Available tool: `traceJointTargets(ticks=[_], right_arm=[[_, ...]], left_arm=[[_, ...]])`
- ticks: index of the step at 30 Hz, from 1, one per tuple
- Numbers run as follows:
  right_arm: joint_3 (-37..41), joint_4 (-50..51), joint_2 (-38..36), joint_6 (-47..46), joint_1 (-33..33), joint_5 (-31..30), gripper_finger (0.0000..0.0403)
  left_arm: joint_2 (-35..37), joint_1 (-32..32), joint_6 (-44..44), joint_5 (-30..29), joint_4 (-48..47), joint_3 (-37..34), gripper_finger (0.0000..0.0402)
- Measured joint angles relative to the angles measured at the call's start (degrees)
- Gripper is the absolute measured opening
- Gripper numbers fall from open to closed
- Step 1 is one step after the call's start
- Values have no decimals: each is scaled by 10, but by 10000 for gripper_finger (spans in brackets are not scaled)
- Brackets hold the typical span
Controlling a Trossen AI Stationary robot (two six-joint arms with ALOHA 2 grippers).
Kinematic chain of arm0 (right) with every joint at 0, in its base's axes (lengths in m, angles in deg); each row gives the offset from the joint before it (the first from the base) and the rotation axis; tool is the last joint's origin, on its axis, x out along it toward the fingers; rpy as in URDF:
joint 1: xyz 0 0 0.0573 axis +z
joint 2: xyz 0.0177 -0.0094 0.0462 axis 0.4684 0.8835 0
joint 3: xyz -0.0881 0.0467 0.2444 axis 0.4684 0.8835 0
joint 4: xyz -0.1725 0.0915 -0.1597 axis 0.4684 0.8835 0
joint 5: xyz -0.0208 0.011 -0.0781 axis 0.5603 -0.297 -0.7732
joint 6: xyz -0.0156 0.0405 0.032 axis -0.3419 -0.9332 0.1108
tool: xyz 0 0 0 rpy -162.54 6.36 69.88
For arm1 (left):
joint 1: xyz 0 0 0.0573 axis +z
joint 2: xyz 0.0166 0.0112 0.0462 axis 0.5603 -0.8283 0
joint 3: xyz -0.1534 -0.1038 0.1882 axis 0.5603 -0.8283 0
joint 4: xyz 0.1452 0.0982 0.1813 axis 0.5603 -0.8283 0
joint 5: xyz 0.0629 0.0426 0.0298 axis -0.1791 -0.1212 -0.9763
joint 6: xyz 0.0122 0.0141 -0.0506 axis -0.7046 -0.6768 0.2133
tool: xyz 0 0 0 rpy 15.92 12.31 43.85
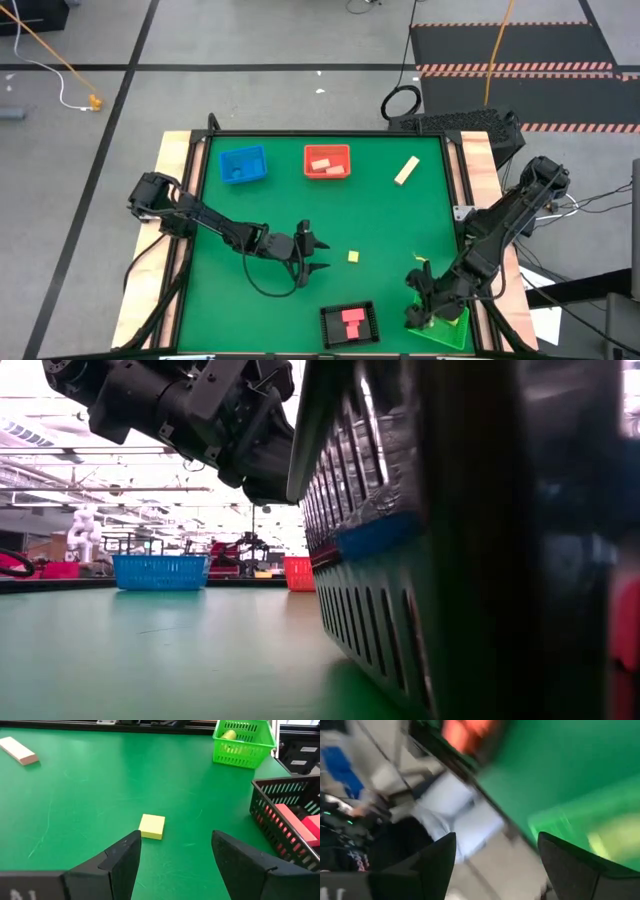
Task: Sort & place blocks by color
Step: Put the brown block into the orange bin
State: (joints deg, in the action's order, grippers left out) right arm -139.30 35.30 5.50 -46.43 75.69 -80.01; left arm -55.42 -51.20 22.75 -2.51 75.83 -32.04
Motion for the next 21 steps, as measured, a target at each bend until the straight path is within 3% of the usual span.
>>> traceJointTargets(ticks=[7,10,13,18,21], right_arm=[[0,73,0,179,-58,-248,263],[0,130,0,260,-105,-312,263],[0,177,0,335,-172,-314,263],[0,272,0,217,-322,-263,263],[0,305,0,265,-414,-231,263]], left_arm=[[0,0,4,0,8,0,241],[0,-2,7,0,18,0,241],[0,-7,24,0,26,0,241],[0,-15,78,2,25,0,241],[0,-16,102,1,25,0,241]])
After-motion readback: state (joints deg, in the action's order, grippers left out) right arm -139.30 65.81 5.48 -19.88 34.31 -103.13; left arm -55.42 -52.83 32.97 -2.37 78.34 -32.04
